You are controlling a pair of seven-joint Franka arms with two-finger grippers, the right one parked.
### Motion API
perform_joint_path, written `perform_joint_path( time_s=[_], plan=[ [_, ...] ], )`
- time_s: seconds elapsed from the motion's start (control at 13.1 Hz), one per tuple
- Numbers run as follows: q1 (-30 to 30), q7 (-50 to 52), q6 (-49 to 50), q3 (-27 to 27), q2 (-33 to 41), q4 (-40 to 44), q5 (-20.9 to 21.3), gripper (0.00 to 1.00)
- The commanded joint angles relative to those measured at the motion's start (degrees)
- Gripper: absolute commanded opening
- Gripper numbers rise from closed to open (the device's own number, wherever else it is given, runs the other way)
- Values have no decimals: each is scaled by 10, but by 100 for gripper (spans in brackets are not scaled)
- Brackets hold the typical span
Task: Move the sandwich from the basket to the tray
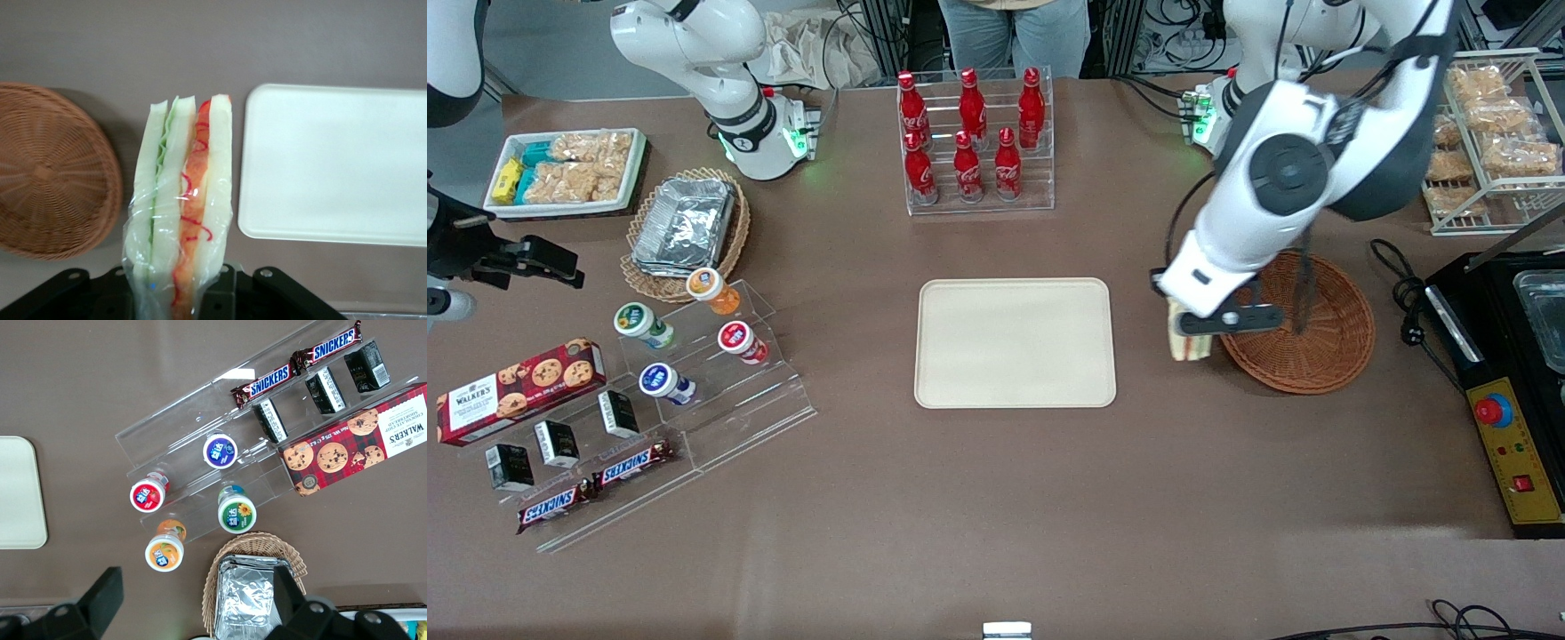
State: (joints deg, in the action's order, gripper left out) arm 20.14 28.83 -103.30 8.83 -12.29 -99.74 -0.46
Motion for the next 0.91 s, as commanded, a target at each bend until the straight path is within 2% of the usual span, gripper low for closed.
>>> perform_joint_path(
  time_s=[0.0, 0.15, 0.46, 0.76, 0.84],
  plan=[
    [38, -21, -7, 1, -79, 68, 26, 0],
    [59, -6, -67, 1, -102, 47, 41, 0],
    [78, 21, -207, 1, -153, -19, 42, 0],
    [89, 74, -251, 0, -201, -31, 43, 0],
    [89, 79, -263, 0, -208, -34, 43, 9]
  ],
)
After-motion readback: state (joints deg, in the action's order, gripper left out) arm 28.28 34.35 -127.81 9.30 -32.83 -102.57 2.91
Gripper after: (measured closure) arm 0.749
